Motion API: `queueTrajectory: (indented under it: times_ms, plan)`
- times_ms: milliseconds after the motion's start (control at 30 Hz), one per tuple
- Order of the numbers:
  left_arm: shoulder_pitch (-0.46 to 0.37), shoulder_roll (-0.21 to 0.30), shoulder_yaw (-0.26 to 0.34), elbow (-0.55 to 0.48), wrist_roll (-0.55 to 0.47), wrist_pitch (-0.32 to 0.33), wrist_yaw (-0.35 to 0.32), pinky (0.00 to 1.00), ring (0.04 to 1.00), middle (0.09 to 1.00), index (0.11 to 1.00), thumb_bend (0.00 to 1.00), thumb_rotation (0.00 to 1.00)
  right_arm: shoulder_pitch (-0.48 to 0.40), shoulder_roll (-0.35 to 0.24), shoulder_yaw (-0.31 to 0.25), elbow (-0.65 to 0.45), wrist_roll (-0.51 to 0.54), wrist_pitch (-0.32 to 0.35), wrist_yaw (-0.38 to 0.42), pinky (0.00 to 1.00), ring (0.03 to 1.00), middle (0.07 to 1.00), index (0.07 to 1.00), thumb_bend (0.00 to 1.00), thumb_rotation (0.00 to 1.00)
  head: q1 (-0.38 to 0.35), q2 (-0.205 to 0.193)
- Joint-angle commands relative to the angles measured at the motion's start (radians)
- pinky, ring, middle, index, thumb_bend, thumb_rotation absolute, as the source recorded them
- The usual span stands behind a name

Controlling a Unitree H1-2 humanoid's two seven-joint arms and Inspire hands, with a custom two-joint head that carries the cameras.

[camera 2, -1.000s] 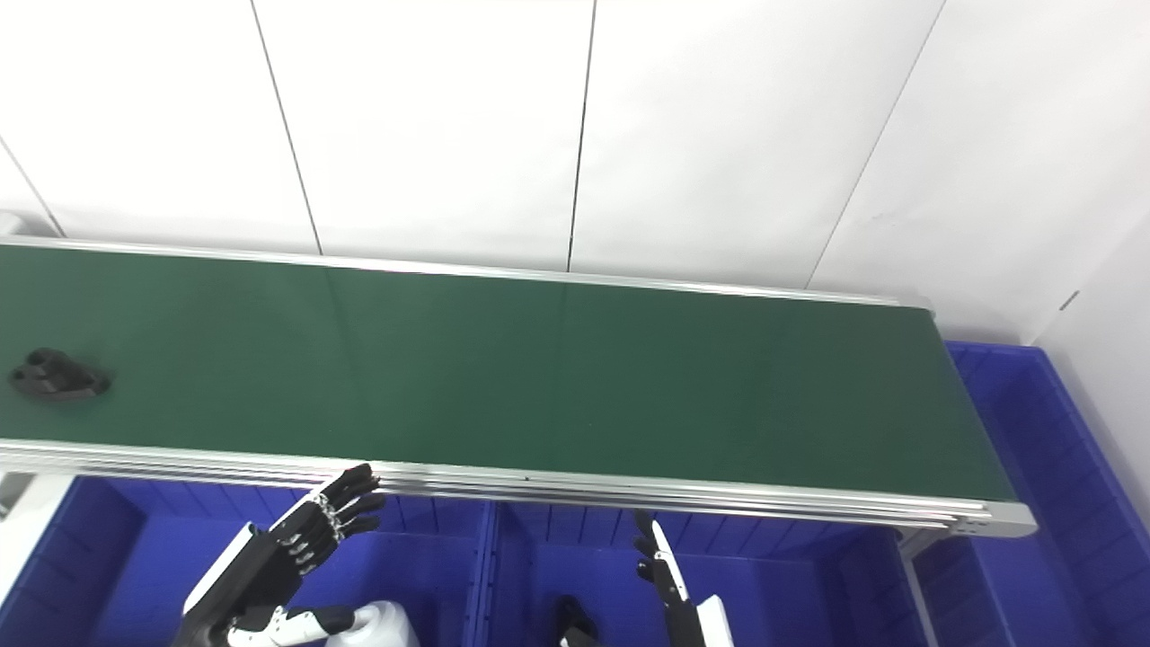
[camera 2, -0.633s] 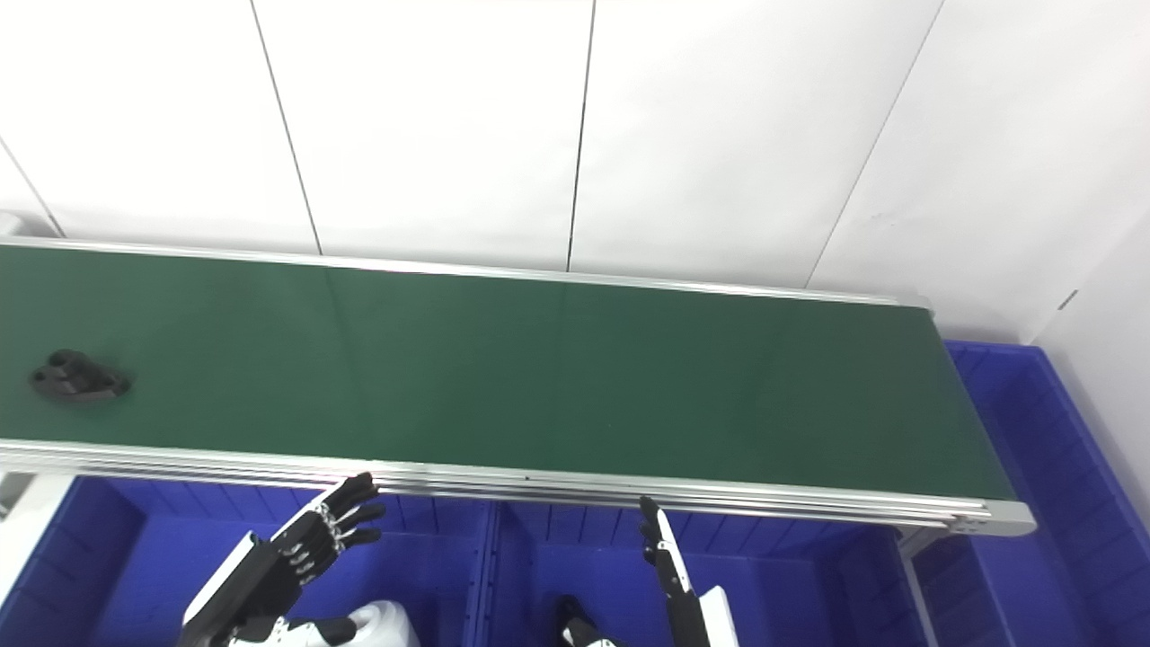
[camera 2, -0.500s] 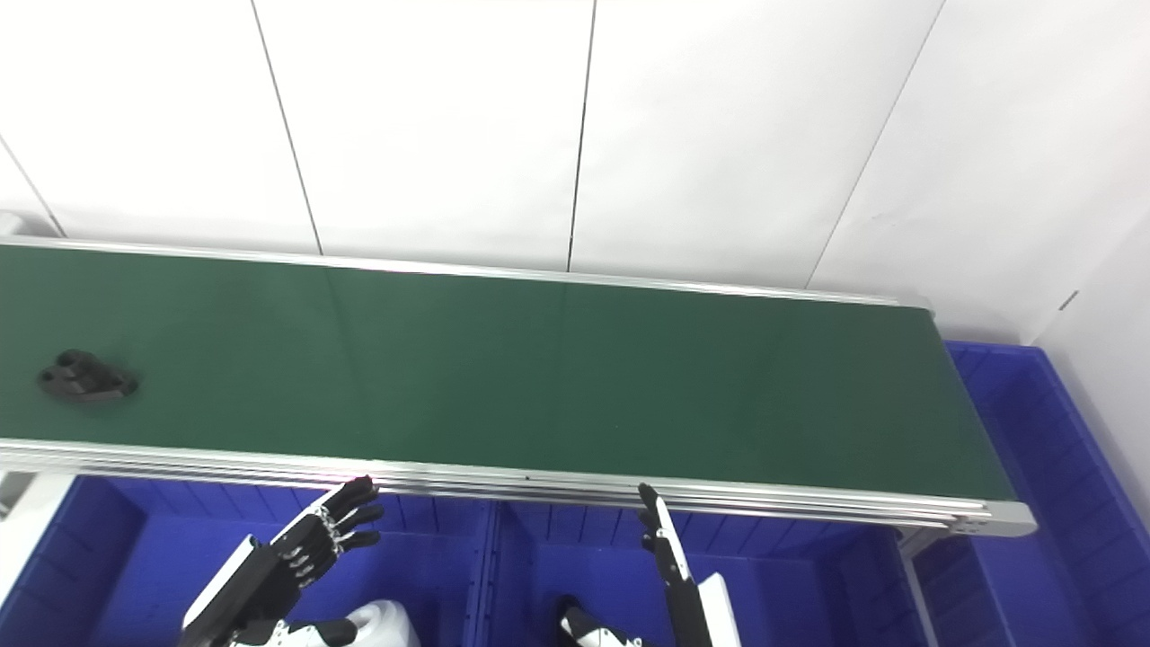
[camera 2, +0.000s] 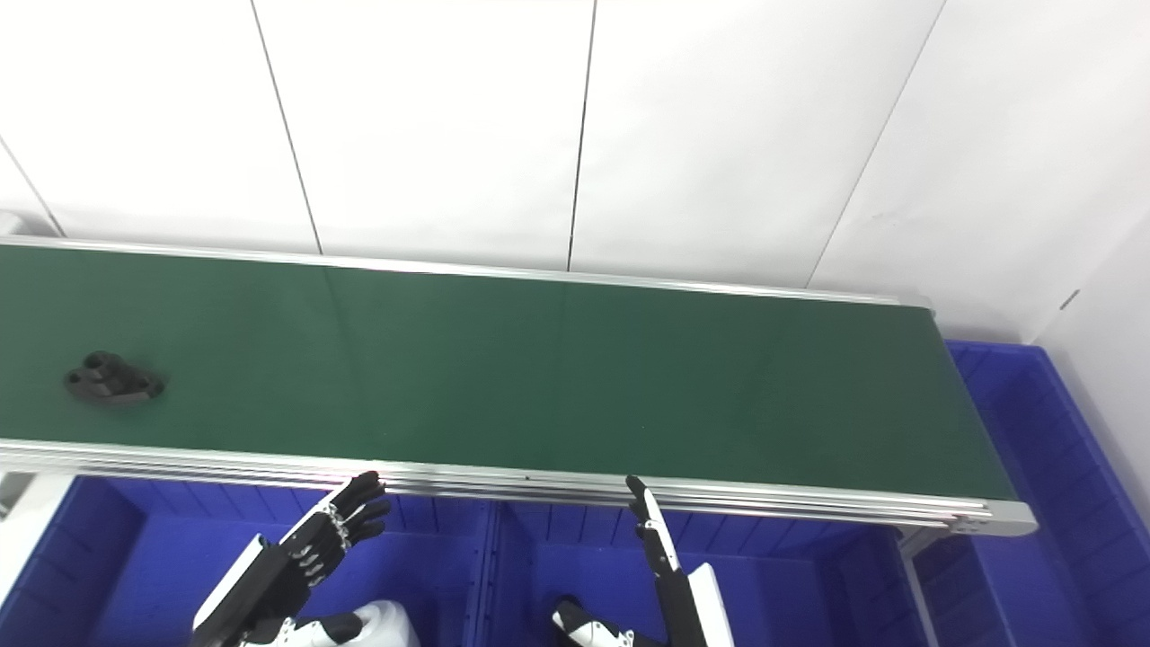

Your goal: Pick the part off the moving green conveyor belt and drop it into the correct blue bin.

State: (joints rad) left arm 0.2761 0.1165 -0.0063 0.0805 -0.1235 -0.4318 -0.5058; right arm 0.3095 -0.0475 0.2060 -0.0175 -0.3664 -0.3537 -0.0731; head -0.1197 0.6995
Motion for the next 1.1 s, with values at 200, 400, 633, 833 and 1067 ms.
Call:
queueTrajectory:
  times_ms: [200,400,633,833,1067]
  plan:
    - [-0.006,0.013,-0.015,-0.042,0.008,-0.038,0.038,0.88,0.916,0.949,0.945,0.72,0.45,-0.009,0.003,-0.006,-0.032,0.008,-0.010,-0.003,0.91,0.948,0.977,0.988,0.78,0.60,0.014,0.002]
    - [-0.007,0.016,-0.022,-0.048,0.002,-0.037,0.039,0.88,0.916,0.951,0.948,0.70,0.44,-0.002,-0.002,-0.004,-0.040,0.004,0.002,0.006,0.92,0.951,0.973,0.987,0.78,0.62,0.058,-0.011]
    - [0.008,-0.010,-0.058,-0.040,0.023,-0.037,0.063,0.87,0.916,0.953,0.938,0.76,0.44,0.016,-0.040,-0.016,0.003,0.061,-0.059,0.017,0.96,0.976,0.986,0.995,0.75,0.60,0.298,-0.138]
    - [0.001,-0.013,-0.092,-0.022,0.055,-0.038,0.092,0.82,0.899,0.927,0.897,0.81,0.40,0.007,-0.062,-0.031,0.068,0.064,-0.105,0.000,0.95,0.966,0.988,1.000,0.75,0.67,0.386,-0.212]
    - [-0.013,-0.009,-0.107,-0.008,0.082,-0.038,0.117,0.80,0.885,0.916,0.880,0.83,0.37,-0.006,-0.067,-0.033,0.086,0.071,-0.114,-0.015,0.93,0.965,0.994,1.000,0.73,0.66,0.384,-0.240]
